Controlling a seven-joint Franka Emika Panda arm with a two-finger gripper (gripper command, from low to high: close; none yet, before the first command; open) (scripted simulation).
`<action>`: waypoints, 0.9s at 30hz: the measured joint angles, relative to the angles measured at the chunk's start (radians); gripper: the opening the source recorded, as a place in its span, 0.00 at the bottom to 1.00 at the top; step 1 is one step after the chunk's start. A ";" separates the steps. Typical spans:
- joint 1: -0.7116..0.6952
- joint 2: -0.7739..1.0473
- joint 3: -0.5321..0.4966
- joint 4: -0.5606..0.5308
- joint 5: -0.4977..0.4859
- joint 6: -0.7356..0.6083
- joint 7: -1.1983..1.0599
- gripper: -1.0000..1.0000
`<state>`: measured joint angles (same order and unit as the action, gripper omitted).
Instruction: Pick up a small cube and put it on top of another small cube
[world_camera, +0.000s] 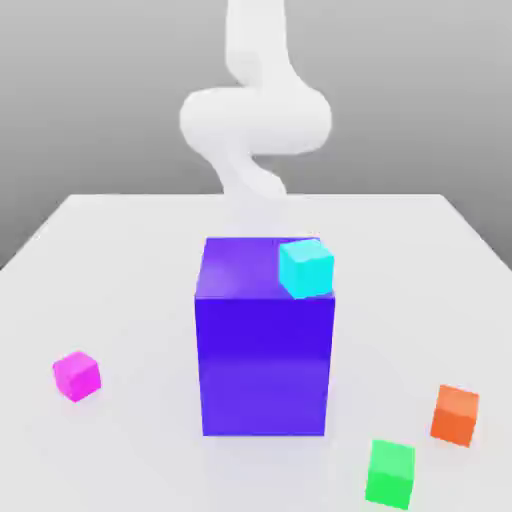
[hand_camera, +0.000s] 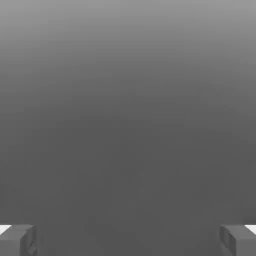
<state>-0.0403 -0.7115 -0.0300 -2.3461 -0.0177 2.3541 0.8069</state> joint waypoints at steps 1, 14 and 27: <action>-0.018 0.040 -0.015 -0.021 -0.007 0.025 0.003 0.50; -0.217 0.511 -0.233 -0.264 -0.032 0.313 -0.012 0.50; -0.489 0.994 -0.133 -0.364 0.293 0.629 -0.269 0.50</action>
<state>-0.5297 0.2825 -0.1632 -2.7098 0.2751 2.9835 0.5383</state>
